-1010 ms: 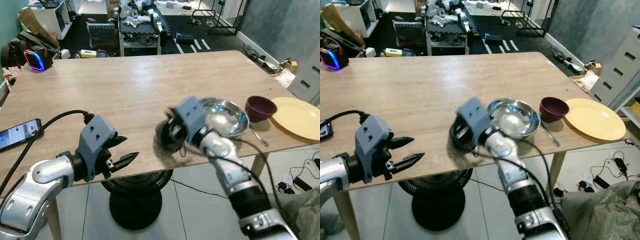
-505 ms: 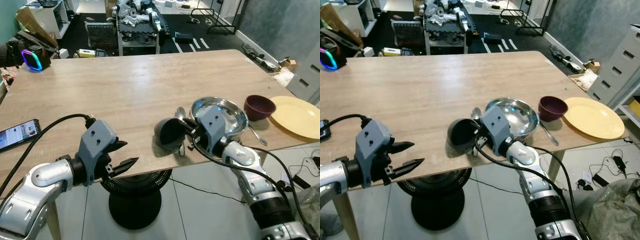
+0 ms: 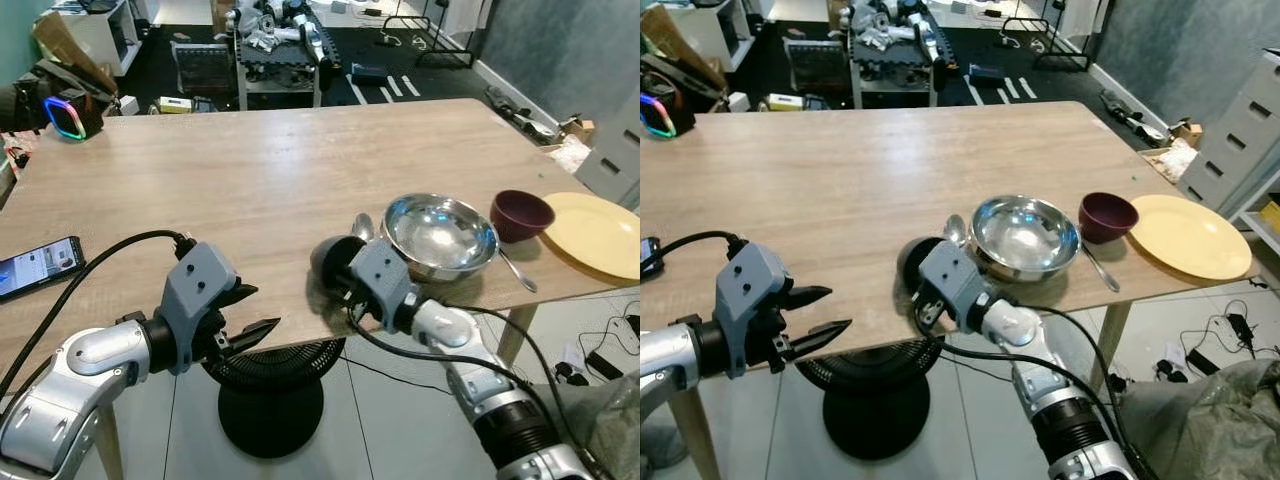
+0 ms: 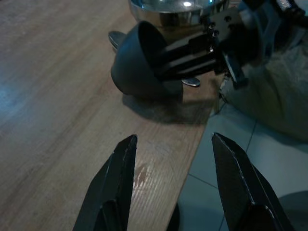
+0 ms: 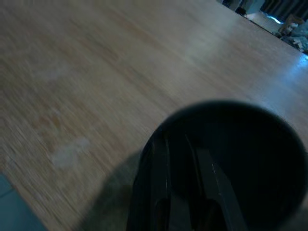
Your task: Setting the table
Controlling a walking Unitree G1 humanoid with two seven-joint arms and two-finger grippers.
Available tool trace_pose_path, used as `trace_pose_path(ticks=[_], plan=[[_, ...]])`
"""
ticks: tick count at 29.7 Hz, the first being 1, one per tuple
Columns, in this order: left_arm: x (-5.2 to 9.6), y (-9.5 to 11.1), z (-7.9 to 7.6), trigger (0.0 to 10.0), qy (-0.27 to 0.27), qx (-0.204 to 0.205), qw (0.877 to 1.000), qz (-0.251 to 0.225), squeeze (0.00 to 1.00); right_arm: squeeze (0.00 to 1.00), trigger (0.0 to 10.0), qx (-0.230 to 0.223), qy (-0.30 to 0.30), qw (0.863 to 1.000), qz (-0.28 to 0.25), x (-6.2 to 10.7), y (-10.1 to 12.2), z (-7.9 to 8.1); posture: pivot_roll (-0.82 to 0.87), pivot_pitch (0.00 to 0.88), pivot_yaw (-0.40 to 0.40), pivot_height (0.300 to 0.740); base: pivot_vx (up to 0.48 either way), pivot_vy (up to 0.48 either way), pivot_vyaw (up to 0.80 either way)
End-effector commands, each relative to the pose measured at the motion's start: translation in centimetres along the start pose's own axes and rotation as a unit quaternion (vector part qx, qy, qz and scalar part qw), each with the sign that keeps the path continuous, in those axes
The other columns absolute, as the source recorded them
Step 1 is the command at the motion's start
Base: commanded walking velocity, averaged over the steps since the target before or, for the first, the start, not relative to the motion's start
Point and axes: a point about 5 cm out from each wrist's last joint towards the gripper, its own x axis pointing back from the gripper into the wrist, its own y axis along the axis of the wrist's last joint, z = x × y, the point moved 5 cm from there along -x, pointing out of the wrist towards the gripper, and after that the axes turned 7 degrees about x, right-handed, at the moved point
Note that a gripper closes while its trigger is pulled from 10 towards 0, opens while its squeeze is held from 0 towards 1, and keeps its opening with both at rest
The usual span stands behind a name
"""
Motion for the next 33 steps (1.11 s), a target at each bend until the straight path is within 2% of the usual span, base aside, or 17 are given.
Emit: trace_pose_path(ticks=[1,5,11,14,17,20,27,33], plan=[[0.0,0.0,-0.4,10.0,-0.005,0.001,1.000,0.000,0.00,0.00,10.0,-0.005,-0.007,1.000,-0.003,-0.2,0.0,-0.1,0.11,0.064,0.023,0.740,0.000,0.000,0.00],[-0.1,0.0,-0.6,10.0,-0.005,0.003,1.000,-0.002,0.00,0.00,10.0,-0.027,-0.043,0.998,-0.024,-1.0,1.1,-1.4,0.11,0.064,0.020,0.740,0.000,0.000,0.00],[-0.1,0.0,-0.7,10.0,-0.004,0.003,1.000,-0.002,0.00,0.00,10.0,-0.013,-0.067,0.997,-0.029,-1.9,1.8,-2.0,0.12,0.063,0.015,0.740,0.000,0.000,0.00],[-0.1,0.0,-0.7,10.0,-0.002,0.003,1.000,-0.003,0.00,0.00,10.0,-0.008,-0.072,0.997,-0.028,-2.7,2.1,-1.7,0.13,0.062,0.011,0.740,0.000,0.000,0.00],[0.1,0.1,-0.7,10.0,0.003,0.003,1.000,-0.004,0.00,0.00,10.0,0.006,-0.062,0.998,-0.029,-3.5,2.4,-0.4,0.14,0.059,0.006,0.740,0.000,0.000,0.00],[0.1,0.1,-0.6,10.0,0.006,0.003,1.000,-0.004,0.00,0.00,10.0,0.012,-0.059,0.998,-0.028,-3.7,2.4,0.0,0.14,0.056,0.004,0.740,0.000,0.000,0.00],[0.0,0.0,-0.6,10.0,0.010,0.006,1.000,-0.005,0.00,0.00,10.0,0.041,-0.100,0.994,0.003,-3.6,1.5,-1.8,0.12,0.049,0.005,0.740,0.000,0.000,0.00],[-0.2,0.1,-0.7,10.0,0.009,0.007,1.000,-0.007,0.00,0.00,10.0,0.064,-0.142,0.988,0.006,-4.2,2.2,-2.9,0.13,0.048,0.006,0.740,0.000,0.000,0.00]])
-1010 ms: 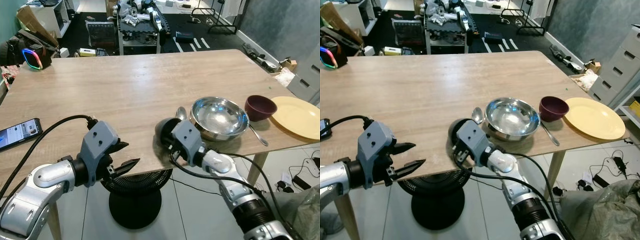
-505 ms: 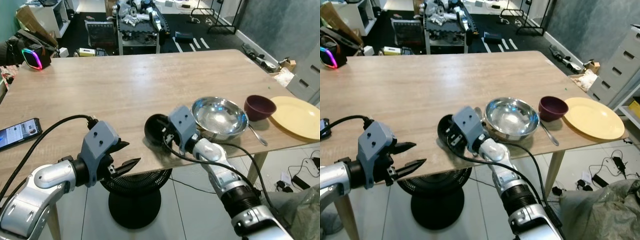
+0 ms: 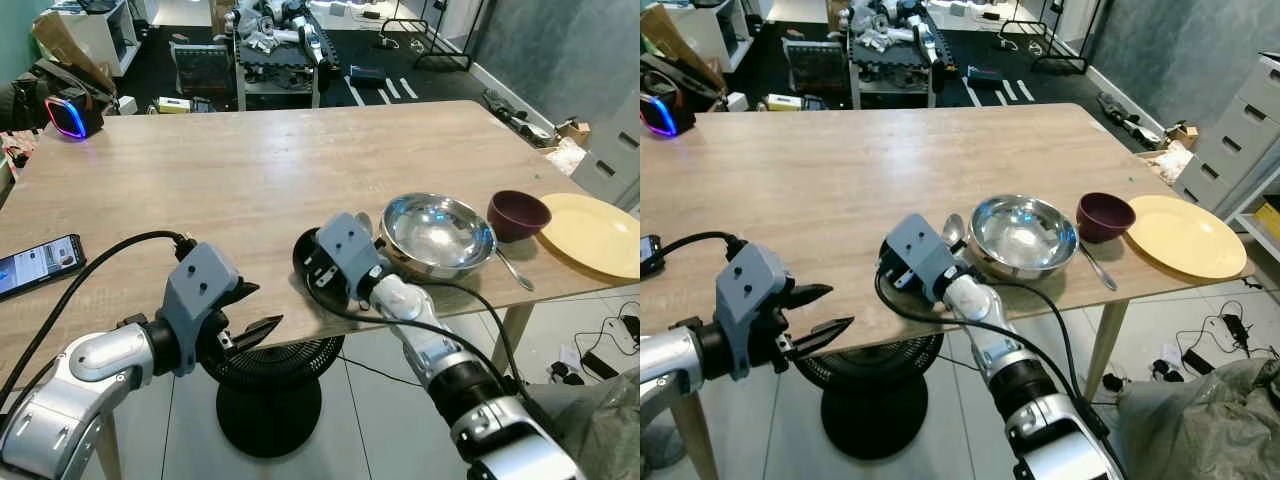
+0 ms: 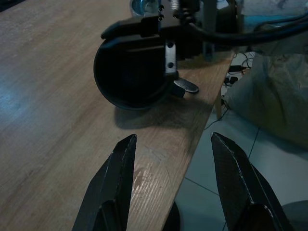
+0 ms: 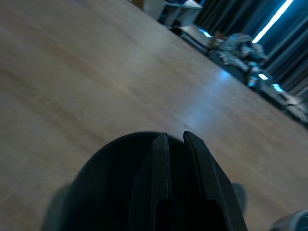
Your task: Setting the table
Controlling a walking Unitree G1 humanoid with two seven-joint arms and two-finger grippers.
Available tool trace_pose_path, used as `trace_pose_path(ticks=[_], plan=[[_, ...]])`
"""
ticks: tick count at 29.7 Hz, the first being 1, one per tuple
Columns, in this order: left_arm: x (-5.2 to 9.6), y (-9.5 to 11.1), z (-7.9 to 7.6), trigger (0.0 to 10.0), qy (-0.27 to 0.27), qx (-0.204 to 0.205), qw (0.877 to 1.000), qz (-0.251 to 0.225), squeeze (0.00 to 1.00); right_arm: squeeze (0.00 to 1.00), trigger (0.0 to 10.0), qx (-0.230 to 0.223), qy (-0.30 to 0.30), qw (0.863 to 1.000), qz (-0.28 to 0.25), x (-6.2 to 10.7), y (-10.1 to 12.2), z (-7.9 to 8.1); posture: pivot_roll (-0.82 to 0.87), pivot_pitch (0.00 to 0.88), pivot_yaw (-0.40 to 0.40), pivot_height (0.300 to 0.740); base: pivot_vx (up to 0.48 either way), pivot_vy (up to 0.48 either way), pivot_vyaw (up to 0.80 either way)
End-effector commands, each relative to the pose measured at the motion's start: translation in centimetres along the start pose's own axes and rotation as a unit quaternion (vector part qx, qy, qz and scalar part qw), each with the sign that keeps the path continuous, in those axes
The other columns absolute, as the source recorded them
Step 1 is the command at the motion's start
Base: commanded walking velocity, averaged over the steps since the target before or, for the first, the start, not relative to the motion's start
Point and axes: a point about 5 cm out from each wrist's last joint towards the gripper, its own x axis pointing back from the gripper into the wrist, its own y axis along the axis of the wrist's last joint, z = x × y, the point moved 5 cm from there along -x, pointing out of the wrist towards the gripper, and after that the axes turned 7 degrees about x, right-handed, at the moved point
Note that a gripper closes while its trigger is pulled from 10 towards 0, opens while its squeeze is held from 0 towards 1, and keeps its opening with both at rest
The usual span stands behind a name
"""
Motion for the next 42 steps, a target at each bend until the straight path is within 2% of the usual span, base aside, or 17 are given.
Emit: trace_pose_path(ticks=[1,11,13,19,25,30,34,39,42], plan=[[-0.1,-0.3,-0.4,10.0,-0.007,0.005,1.000,0.006,0.00,0.00,10.0,0.004,-0.008,1.000,0.002,-0.1,0.0,0.0,0.13,0.048,0.006,0.740,0.000,0.000,0.00],[-0.1,-0.4,-0.4,10.0,-0.006,0.006,1.000,0.007,0.00,0.00,10.0,0.001,-0.009,1.000,-0.015,-0.7,1.1,0.6,0.13,0.052,0.004,0.740,0.000,0.000,0.00],[-0.1,-0.3,-0.4,10.0,-0.006,0.007,1.000,0.007,0.00,0.00,10.0,0.013,0.001,1.000,-0.015,-0.9,1.2,1.4,0.13,0.054,0.002,0.740,0.000,0.000,0.00],[-0.1,-0.3,-0.4,10.0,-0.003,0.008,1.000,0.007,0.00,0.00,10.0,0.039,0.007,0.999,-0.015,-1.1,1.1,2.0,0.13,0.057,0.002,0.740,0.000,0.000,0.00],[-0.1,-0.3,-0.4,10.0,-0.003,0.008,1.000,0.006,0.00,0.00,10.0,0.057,-0.003,0.998,-0.021,-1.3,1.4,1.4,0.13,0.057,0.002,0.740,0.000,0.000,0.00],[-0.1,-0.1,-0.5,10.0,-0.003,0.009,1.000,0.004,0.00,0.00,10.0,0.081,-0.033,0.996,-0.023,-2.1,2.3,0.3,0.13,0.059,0.001,0.740,0.000,0.000,0.00],[-0.1,-0.1,-0.5,10.0,-0.002,0.009,1.000,0.004,0.00,0.00,10.0,0.104,-0.036,0.994,-0.022,-2.5,2.5,0.6,0.14,0.061,0.000,0.740,0.000,0.000,0.00],[0.0,-0.1,-0.5,10.0,0.000,0.009,1.000,0.005,0.00,0.00,10.0,0.125,-0.022,0.992,0.001,-2.6,1.4,1.6,0.15,0.066,-0.003,0.740,0.000,0.000,0.00],[0.0,-0.1,-0.5,10.0,0.000,0.009,1.000,0.006,0.00,0.00,10.0,0.130,-0.023,0.991,0.007,-2.6,1.1,1.6,0.15,0.066,-0.003,0.740,0.000,0.000,0.00]])
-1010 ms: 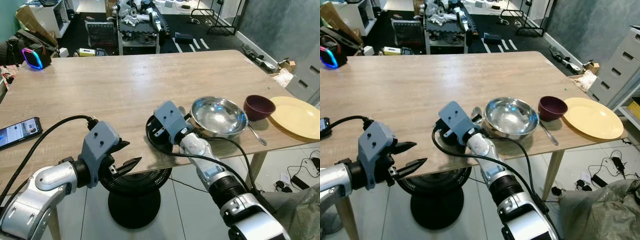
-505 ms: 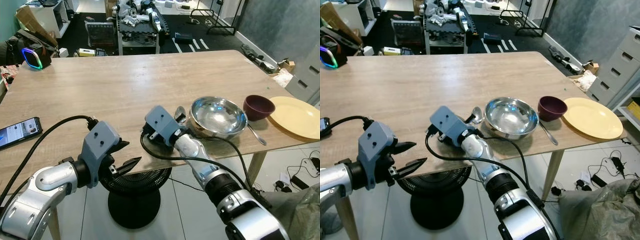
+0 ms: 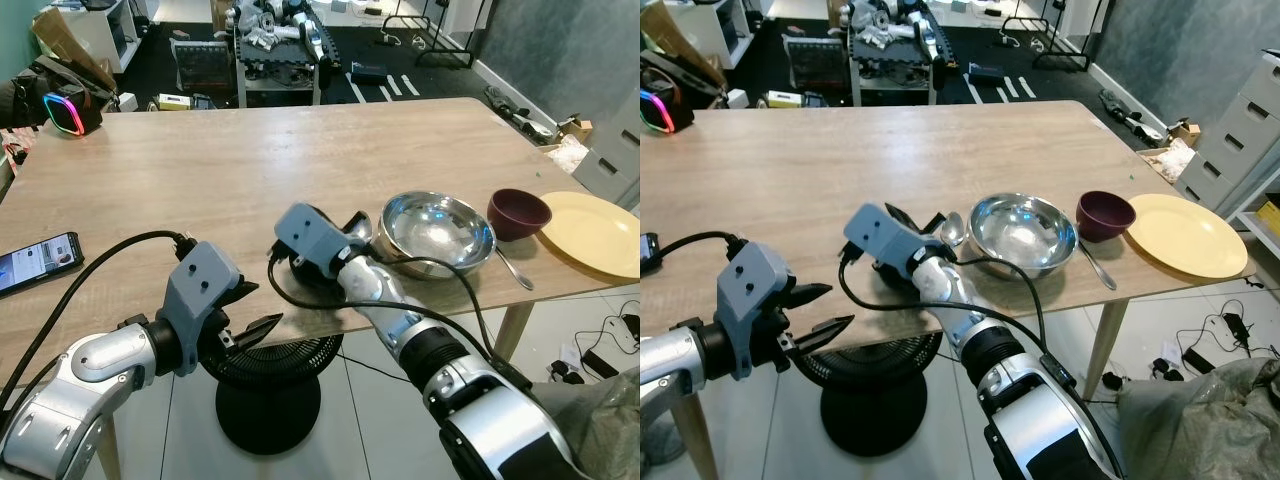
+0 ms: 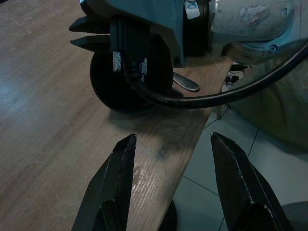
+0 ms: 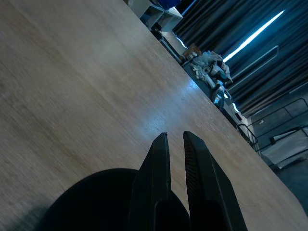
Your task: Setting the table
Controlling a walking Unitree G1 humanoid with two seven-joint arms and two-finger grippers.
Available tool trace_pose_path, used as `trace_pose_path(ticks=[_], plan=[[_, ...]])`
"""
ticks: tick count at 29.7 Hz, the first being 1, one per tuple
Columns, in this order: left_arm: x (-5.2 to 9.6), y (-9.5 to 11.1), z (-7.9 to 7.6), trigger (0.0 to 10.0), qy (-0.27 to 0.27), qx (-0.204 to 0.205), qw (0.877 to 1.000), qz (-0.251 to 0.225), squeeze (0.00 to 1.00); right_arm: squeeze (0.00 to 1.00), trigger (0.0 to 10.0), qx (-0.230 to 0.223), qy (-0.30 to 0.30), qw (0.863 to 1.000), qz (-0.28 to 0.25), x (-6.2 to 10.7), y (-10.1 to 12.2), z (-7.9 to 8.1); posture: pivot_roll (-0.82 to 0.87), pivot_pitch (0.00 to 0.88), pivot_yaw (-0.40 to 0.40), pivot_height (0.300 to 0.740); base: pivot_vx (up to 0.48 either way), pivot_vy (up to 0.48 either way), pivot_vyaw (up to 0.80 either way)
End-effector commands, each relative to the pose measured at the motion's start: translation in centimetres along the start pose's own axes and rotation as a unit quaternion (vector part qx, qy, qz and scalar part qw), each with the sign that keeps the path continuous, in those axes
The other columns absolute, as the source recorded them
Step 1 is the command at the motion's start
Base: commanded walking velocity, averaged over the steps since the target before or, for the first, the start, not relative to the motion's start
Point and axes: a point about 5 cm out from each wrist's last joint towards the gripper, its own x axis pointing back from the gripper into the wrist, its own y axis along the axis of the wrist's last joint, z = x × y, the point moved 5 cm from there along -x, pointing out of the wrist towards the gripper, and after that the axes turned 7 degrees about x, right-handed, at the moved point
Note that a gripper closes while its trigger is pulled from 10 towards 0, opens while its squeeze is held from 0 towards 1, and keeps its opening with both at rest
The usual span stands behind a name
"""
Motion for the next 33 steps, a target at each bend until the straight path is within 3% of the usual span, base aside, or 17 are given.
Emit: trace_pose_path(ticks=[1,9,15,17,20,30,33], plan=[[0.0,0.0,-0.6,10.0,-0.009,0.003,1.000,0.001,0.00,0.00,10.0,0.015,0.007,1.000,0.013,0.2,-0.8,0.5,0.15,0.067,-0.003,0.740,0.000,0.000,0.00],[0.0,0.1,-0.7,10.0,-0.010,0.003,1.000,0.001,0.00,0.00,10.0,0.019,-0.019,0.999,0.024,-0.2,-1.0,-0.6,0.16,0.067,-0.004,0.740,0.000,0.000,0.00],[0.0,0.1,-0.7,10.0,-0.011,0.004,1.000,0.001,0.00,0.00,10.0,-0.024,-0.097,0.994,0.048,0.1,-2.4,-3.8,0.15,0.066,0.001,0.740,0.000,0.000,0.00],[0.0,0.1,-0.7,10.0,-0.011,0.004,1.000,0.001,0.00,0.00,10.0,-0.024,-0.097,0.994,0.048,0.1,-2.4,-3.8,0.15,0.066,0.001,0.740,0.000,0.000,0.00],[-0.1,0.1,-0.7,10.0,-0.012,0.003,1.000,0.002,0.00,0.00,10.0,-0.051,-0.139,0.987,0.069,0.5,-3.3,-5.3,0.15,0.063,0.002,0.740,0.000,0.000,0.00],[-0.2,0.1,-0.7,10.0,-0.013,0.001,1.000,0.003,0.00,0.00,10.0,-0.078,-0.134,0.983,0.098,1.0,-4.7,-4.7,0.15,0.058,0.003,0.740,0.000,0.000,0.00],[-0.2,0.1,-0.7,10.0,-0.013,0.001,1.000,0.002,0.00,0.00,10.0,-0.116,-0.132,0.981,0.086,0.8,-4.2,-4.5,0.16,0.054,0.000,0.740,0.000,0.000,0.00]])
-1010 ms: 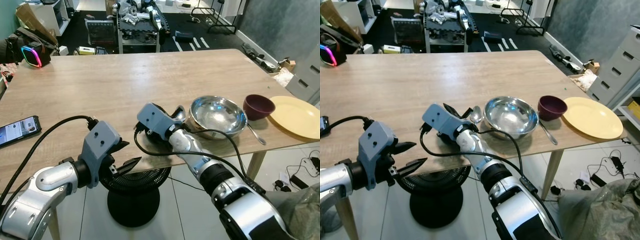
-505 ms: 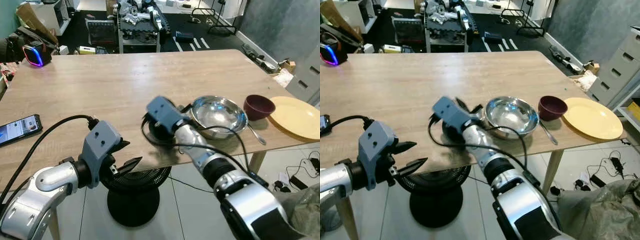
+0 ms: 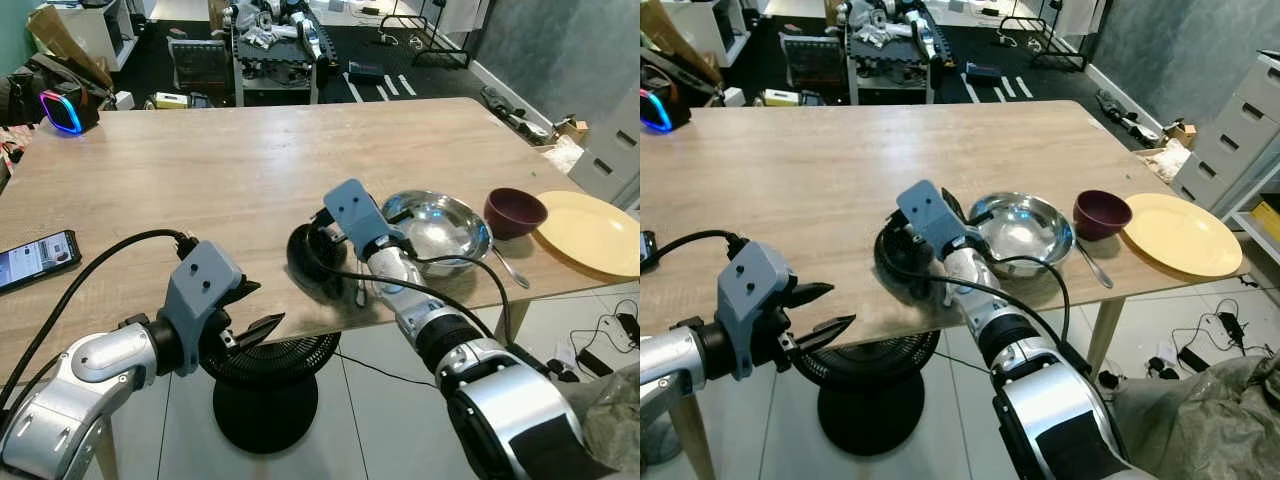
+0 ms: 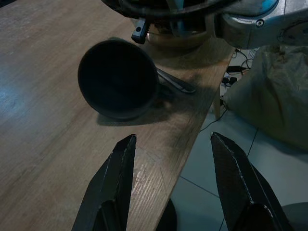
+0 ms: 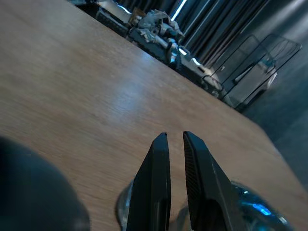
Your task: Setting the table
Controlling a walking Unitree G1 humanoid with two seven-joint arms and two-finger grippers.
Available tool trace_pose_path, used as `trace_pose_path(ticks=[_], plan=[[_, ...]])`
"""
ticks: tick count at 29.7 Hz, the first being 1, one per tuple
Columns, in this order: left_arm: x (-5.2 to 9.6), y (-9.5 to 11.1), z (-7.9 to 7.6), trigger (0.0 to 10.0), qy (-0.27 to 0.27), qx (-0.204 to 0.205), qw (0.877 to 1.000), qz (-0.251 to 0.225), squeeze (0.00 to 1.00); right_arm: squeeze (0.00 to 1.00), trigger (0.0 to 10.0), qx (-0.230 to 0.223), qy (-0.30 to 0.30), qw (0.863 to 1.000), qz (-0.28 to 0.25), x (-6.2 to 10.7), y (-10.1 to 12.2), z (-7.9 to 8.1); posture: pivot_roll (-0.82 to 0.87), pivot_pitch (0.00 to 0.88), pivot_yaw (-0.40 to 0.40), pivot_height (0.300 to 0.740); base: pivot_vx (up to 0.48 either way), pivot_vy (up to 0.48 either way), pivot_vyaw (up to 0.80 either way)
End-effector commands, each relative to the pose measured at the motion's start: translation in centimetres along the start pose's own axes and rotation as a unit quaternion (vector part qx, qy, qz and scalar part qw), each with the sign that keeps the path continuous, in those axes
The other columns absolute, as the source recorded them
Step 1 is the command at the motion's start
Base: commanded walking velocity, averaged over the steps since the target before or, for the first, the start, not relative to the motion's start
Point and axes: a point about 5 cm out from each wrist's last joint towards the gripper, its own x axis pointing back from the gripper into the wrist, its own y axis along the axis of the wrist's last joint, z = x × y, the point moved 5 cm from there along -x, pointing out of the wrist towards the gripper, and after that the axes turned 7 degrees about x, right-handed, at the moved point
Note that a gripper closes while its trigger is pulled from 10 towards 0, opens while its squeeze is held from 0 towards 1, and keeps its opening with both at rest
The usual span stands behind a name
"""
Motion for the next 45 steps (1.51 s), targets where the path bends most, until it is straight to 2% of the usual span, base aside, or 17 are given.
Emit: trace_pose_path(ticks=[1,4,7,11,14,16,18,19,20,21,28,31,36,37,39,40,45], plan=[[-0.2,-0.2,-0.5,10.0,-0.010,0.006,1.000,0.004,0.00,0.00,10.0,-0.042,0.004,0.999,-0.013,0.1,0.4,0.1,0.16,0.051,-0.001,0.740,0.000,0.000,0.00],[-0.2,-0.2,-0.6,10.0,-0.012,0.006,1.000,0.002,0.00,0.00,10.0,-0.127,-0.005,0.989,-0.071,-0.1,2.2,-1.8,0.15,0.051,0.002,0.740,0.000,0.000,0.00],[-0.2,-0.1,-0.6,10.0,-0.014,0.006,1.000,0.001,0.00,0.00,10.0,-0.162,-0.002,0.981,-0.108,0.1,2.8,-3.3,0.15,0.051,0.005,0.740,0.000,0.000,0.00],[-0.2,-0.2,-0.6,10.0,-0.016,0.006,1.000,0.001,0.00,0.00,10.0,-0.209,0.063,0.967,-0.130,0.7,2.9,-3.5,0.13,0.051,0.013,0.740,0.000,0.000,0.00],[-0.2,-0.2,-0.5,10.0,-0.017,0.006,1.000,0.002,0.00,0.00,10.0,-0.209,0.093,0.963,-0.139,1.1,2.9,-3.3,0.13,0.051,0.013,0.740,0.000,0.000,0.00],[-0.3,-0.2,-0.5,10.0,-0.020,0.006,1.000,0.002,0.00,0.00,10.0,-0.176,0.183,0.958,-0.136,2.3,1.9,-1.7,0.12,0.048,0.019,0.740,0.000,0.000,0.00],[-0.4,-0.2,-0.5,10.0,-0.021,0.006,1.000,0.002,0.00,0.00,10.0,-0.168,0.210,0.954,-0.132,2.7,1.5,-1.1,0.12,0.048,0.019,0.740,0.000,0.000,0.00],[-0.4,-0.2,-0.5,10.0,-0.022,0.006,1.000,0.001,0.00,0.00,10.0,-0.149,0.240,0.951,-0.126,3.2,0.9,-0.4,0.12,0.048,0.020,0.740,0.000,0.000,0.00],[-0.5,-0.1,-0.6,10.0,-0.023,0.005,1.000,0.000,0.00,0.00,10.0,-0.100,0.273,0.950,-0.116,3.7,0.0,0.2,0.13,0.048,0.019,0.740,0.000,0.000,0.00],[-0.5,-0.1,-0.6,10.0,-0.023,0.005,1.000,0.000,0.00,0.00,10.0,-0.100,0.273,0.950,-0.116,3.7,0.0,0.2,0.13,0.048,0.019,0.740,0.000,0.000,0.00],[-0.4,-0.1,-0.5,10.0,-0.023,0.004,1.000,0.001,0.00,0.00,10.0,-0.043,0.391,0.913,-0.109,5.6,-0.6,1.4,0.12,0.049,0.019,0.740,0.000,0.000,0.00],[-0.4,-0.1,-0.5,10.0,-0.023,0.004,1.000,0.002,0.00,0.00,10.0,-0.037,0.405,0.906,-0.114,5.8,-0.1,1.7,0.12,0.051,0.017,0.740,0.000,0.000,0.00],[-0.5,-0.1,-0.6,10.0,-0.022,0.005,1.000,0.001,0.00,0.00,10.0,-0.044,0.422,0.898,-0.117,6.1,0.2,2.6,0.13,0.055,0.015,0.740,0.000,0.000,0.00],[-0.4,-0.2,-0.7,10.0,-0.022,0.005,1.000,0.002,0.00,0.00,10.0,-0.084,0.408,0.901,-0.123,5.9,0.7,2.2,0.13,0.057,0.015,0.740,0.000,0.000,0.00],[-0.4,-0.2,-0.7,10.0,-0.021,0.006,1.000,0.002,0.00,0.00,10.0,-0.105,0.404,0.900,-0.127,5.8,0.9,1.8,0.13,0.056,0.015,0.740,0.000,0.000,0.00],[-0.4,-0.2,-0.7,10.0,-0.021,0.006,1.000,0.002,0.00,0.00,10.0,-0.176,0.383,0.896,-0.140,5.4,1.6,0.3,0.13,0.058,0.016,0.740,0.000,0.000,0.00],[-0.5,-0.2,-0.7,10.0,-0.023,0.007,1.000,0.002,0.00,0.00,10.0,-0.179,0.412,0.883,-0.138,6.6,1.4,0.4,0.12,0.058,0.018,0.740,0.000,0.000,0.00]])
